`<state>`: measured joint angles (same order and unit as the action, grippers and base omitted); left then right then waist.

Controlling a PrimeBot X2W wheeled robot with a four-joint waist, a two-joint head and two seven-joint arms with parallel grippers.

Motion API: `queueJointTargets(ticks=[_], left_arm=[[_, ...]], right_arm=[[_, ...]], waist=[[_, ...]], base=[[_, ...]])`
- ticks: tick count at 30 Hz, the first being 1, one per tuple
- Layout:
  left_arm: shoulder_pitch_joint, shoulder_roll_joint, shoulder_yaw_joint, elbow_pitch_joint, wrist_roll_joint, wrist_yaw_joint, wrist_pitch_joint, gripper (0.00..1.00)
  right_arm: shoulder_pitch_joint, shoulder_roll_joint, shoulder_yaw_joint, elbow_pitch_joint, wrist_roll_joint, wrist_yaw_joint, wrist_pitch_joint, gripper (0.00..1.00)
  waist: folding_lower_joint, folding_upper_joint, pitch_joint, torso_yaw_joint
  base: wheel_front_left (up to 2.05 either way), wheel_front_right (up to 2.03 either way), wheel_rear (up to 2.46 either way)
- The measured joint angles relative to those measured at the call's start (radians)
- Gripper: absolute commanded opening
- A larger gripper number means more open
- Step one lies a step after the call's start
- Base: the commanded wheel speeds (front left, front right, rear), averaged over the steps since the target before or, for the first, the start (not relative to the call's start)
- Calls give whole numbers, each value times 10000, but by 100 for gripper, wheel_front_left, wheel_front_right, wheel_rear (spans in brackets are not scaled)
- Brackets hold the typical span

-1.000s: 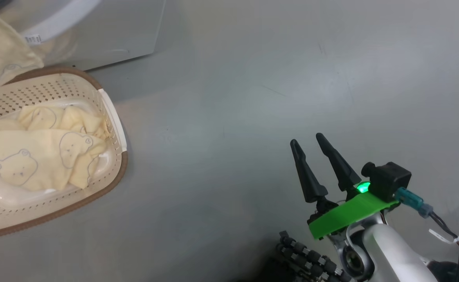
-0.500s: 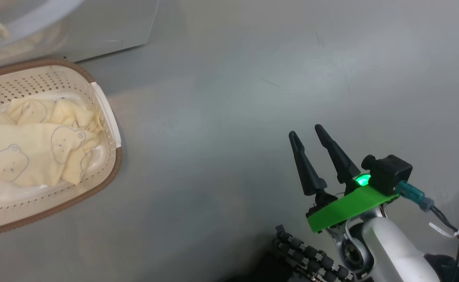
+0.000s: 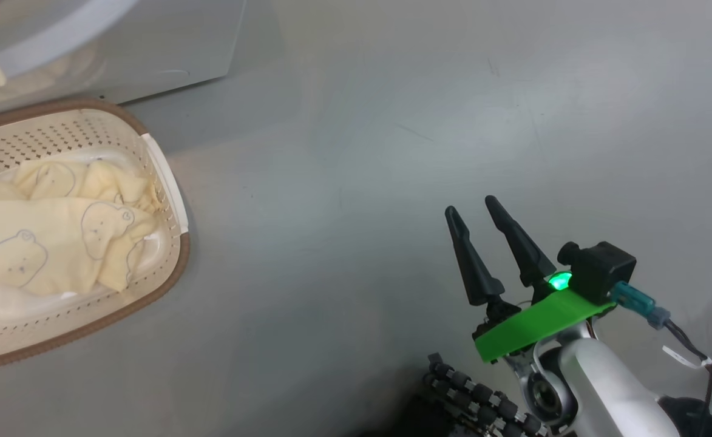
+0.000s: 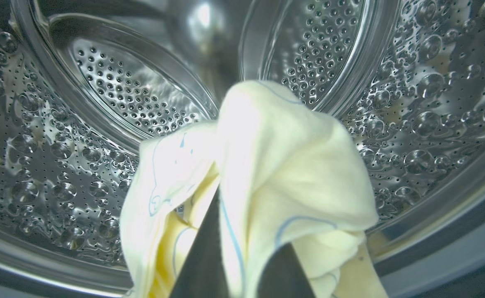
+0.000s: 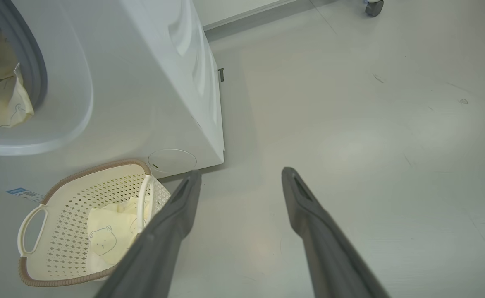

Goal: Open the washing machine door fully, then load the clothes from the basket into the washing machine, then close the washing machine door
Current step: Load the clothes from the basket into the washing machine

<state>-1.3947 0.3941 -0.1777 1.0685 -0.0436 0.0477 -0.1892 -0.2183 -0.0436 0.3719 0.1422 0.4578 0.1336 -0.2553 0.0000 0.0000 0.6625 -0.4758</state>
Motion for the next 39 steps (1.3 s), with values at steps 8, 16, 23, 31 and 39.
queueJointTargets(ticks=[8, 16, 23, 31, 39], left_arm=[[-434, -291, -203, 1095, 54, -31, 1070, 100], [-502, -441, -180, 1701, -140, 4, 1546, 100], [-498, -677, -123, 1964, -479, 75, 1457, 100], [-40, -1210, 188, 2063, -1058, 240, 717, 100], [884, -1810, 407, 2086, -1549, 128, -259, 100]], right_arm=[[10, 0, 61, 79, 0, 0, 0, 100], [16, 0, 56, 98, 0, 0, 0, 100], [52, 0, -113, 117, -63, 0, 0, 100], [104, 0, -491, 163, -368, 0, 0, 100], [367, -2, -784, 230, -548, 0, 0, 100]], waist=[[0, 1, -206, 71], [0, 1, -404, 154], [0, 1, -702, 312], [0, 0, -1184, 631], [0, 0, -1850, 1057]], base=[[0, 0, 0], [0, 0, 0], [0, 0, 0], [0, 0, 0], [0, 0, 0]])
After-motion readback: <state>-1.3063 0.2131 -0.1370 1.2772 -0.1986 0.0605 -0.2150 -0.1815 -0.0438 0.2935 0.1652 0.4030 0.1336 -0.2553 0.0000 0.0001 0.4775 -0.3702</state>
